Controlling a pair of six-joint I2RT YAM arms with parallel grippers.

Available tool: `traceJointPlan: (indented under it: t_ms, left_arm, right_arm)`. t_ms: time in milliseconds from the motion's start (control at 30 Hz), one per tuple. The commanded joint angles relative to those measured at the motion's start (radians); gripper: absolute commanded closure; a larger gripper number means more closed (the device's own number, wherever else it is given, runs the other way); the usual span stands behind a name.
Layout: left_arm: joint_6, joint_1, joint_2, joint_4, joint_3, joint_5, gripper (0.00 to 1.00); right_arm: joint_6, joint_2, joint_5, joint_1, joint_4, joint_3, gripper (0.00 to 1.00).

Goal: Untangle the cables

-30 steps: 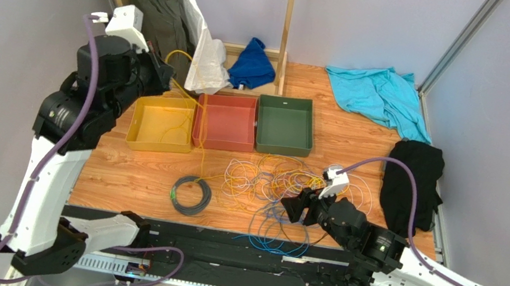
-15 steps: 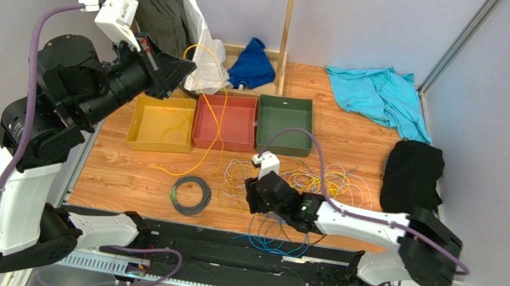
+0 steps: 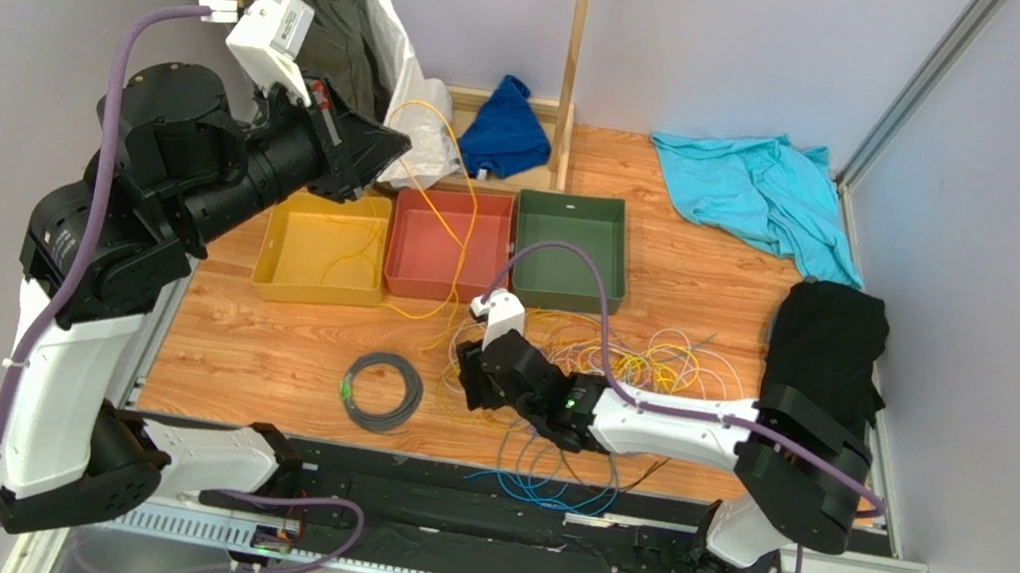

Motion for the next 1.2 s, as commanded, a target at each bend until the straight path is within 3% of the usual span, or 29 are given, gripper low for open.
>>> traceJointPlan:
  t_ms: [0,100,333,533,700,933,1167]
  left_arm:
    - [0.047,-0.005,-0.025,-0.038,0.003,-0.123,1.00]
    - [0.072,-0.005,-0.026,-0.064,-0.022,-0.287,1.00]
    - [0.113,0.022,0.041,-0.111,0.026,-0.517,1.00]
    - [0.099,0.200,0.104,-0.104,0.067,-0.449,1.00]
    - [0.122,0.279,0.190,-0.102,0.156,-0.444,1.00]
    - [0.161,0.337,0.334,-0.124,0.374,-0.465,1.00]
    - [0.156,0.369,0.356,-0.097,0.392,-0.496,1.00]
  right_arm:
    - [0.062,-0.163,-0.016,0.016,0.121,-0.059,0.47]
    - [0.090,-0.252,0.008,0.028,0.020,-0.082,0.47]
    - [0.133,-0.527,0.125,0.091,-0.193,-0.174,0.48]
    - [0.148,-0.795,0.145,0.105,-0.342,-0.215,0.48]
    - [0.136,-0.946,0.155,0.105,-0.433,-0.223,0.47]
    - [0.119,-0.981,0.151,0.105,-0.425,-0.247,0.47]
    - [0.099,-0.940,0.128,0.105,-0.408,-0.241,0.46]
